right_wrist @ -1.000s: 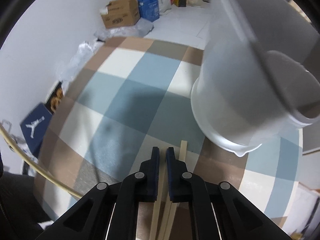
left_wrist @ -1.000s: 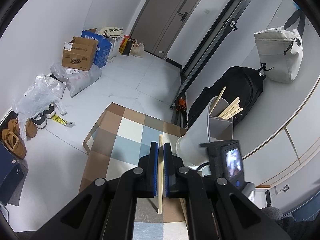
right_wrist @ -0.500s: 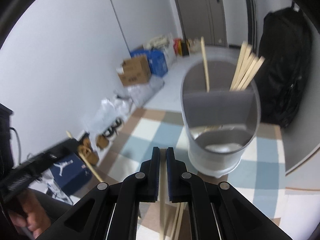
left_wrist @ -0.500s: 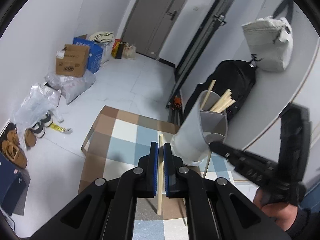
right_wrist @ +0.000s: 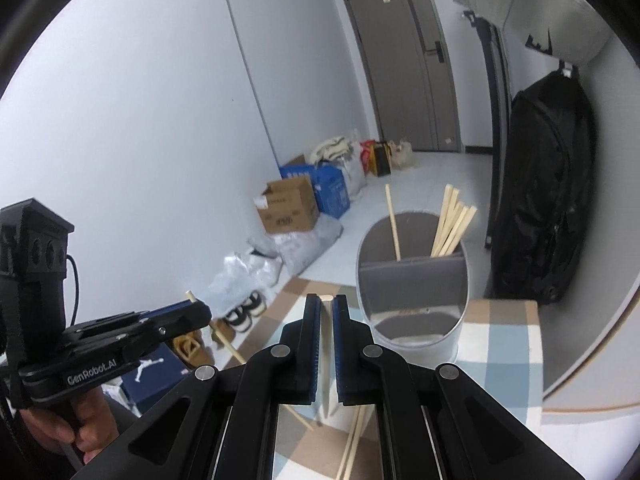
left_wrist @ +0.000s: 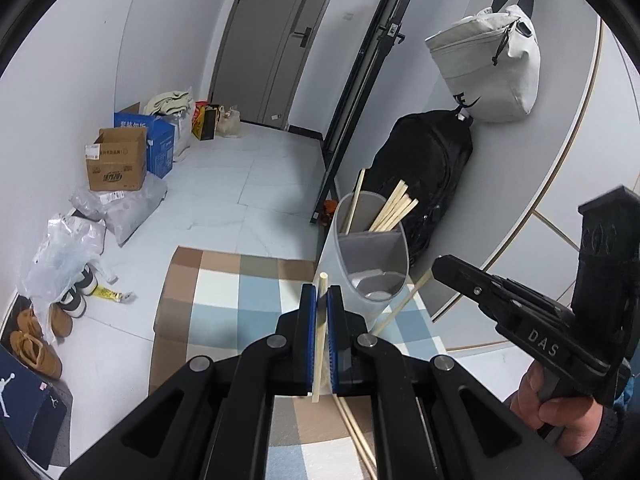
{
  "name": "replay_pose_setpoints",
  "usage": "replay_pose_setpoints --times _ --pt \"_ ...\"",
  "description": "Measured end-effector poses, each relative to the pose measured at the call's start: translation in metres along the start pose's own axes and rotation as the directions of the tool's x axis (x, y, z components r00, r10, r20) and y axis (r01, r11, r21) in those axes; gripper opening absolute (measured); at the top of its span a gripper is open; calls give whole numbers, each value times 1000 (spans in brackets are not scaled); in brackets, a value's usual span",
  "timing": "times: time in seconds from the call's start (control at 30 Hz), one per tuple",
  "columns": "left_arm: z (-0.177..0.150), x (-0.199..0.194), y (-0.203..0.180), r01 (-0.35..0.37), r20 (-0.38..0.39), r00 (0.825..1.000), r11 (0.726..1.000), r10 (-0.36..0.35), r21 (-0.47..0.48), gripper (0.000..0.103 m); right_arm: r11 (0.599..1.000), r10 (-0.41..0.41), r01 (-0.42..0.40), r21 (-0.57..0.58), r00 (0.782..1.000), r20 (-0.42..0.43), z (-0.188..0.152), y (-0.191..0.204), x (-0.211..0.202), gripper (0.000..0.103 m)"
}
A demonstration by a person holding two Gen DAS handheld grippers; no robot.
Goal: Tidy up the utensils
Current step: 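Carry the left tool's chopstick to the holder while the right tool grasps and lifts a chopstick, then lower both held chopsticks into the white holder and open both tools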
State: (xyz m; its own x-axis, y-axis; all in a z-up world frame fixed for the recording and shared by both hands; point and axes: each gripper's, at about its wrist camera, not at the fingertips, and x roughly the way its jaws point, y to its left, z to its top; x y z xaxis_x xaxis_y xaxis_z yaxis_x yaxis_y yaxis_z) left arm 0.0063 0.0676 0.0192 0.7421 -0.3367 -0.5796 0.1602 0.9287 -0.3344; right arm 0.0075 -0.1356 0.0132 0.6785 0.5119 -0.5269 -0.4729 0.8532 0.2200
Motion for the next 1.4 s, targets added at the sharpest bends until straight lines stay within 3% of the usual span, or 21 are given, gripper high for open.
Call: replay_pose_setpoints --times 0.4,0.83,1.1,1.4 --pt "60 -3 -49 -54 53 997 992 49 114 1 999 22 -25 25 992 127 51 -27 -37 5" --pt "121 26 -71 -57 75 996 987 46 147 1 999 -18 10 42 978 208 119 -60 -49 5" --pt "131 49 -78 -56 67 997 982 45 179 1 999 -38 33 24 975 219 142 -68 -32 5" --pt "130 76 -76 -56 28 998 979 51 194 1 999 -42 40 14 982 184 145 -79 -4 5"
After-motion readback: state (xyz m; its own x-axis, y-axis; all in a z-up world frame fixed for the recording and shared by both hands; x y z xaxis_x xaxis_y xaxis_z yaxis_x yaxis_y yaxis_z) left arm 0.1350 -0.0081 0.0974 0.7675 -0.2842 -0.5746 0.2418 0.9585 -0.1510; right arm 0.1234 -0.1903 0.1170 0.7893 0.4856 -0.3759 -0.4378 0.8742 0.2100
